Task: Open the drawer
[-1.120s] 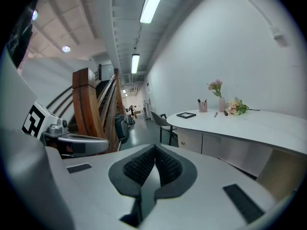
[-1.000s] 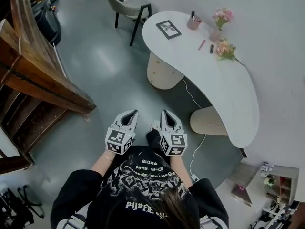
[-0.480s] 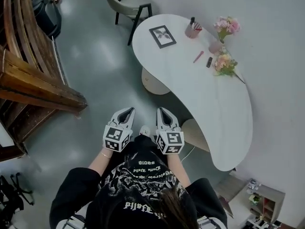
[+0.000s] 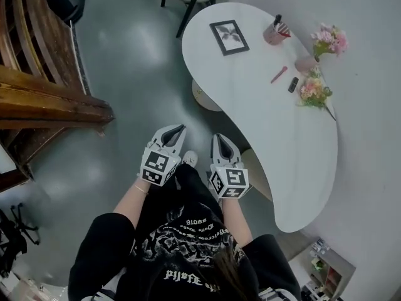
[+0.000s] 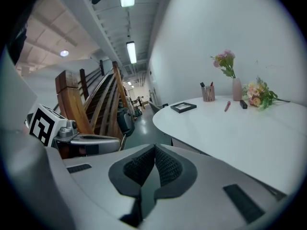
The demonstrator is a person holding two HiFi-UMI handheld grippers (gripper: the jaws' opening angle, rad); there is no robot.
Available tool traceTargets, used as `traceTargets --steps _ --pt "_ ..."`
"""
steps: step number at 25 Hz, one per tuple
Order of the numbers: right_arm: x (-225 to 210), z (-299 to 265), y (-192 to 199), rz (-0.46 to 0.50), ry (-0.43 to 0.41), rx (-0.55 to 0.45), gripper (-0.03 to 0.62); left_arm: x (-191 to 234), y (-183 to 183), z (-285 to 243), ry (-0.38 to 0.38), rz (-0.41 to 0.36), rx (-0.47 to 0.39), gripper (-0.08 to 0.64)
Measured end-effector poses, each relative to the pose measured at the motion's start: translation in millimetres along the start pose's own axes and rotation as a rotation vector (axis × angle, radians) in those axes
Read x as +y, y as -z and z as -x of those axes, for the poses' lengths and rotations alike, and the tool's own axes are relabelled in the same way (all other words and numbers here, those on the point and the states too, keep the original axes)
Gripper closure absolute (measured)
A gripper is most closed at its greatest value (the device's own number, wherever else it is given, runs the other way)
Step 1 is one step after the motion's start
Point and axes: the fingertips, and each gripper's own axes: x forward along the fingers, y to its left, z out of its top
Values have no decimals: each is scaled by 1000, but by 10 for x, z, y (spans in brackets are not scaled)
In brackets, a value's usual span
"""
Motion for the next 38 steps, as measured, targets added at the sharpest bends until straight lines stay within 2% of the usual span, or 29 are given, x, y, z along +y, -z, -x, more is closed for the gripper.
traceTargets --steps 3,8,16,20,25,30,32,35,38 --pt "12 -175 79 -63 19 9 566 170 7 -160 15 -20 10 534" --pt "131 -383 282 -72 36 35 566 396 138 -275 23 -6 6 534" --pt "240 -898 499 -25 24 47 566 641 484 -633 100 -29 15 534" --pt "212 -1131 578 -28 37 28 566 829 560 -826 88 42 -29 534" --pt "155 -1395 759 3 40 33 566 1014 723 -1119 99 6 -28 534" --pt "10 -1591 913 -2 85 10 566 1072 879 -1317 128 -9 -34 534" --pt "-9 -1646 998 0 92 8 566 1100 950 -1373 125 1 -38 534" --pt "-71 -1755 1115 8 96 -3 566 1180 1008 -1491 102 56 -66 534" --pt "-207 -1824 1248 5 112 -10 566 1174 1098 -1680 106 37 -72 521"
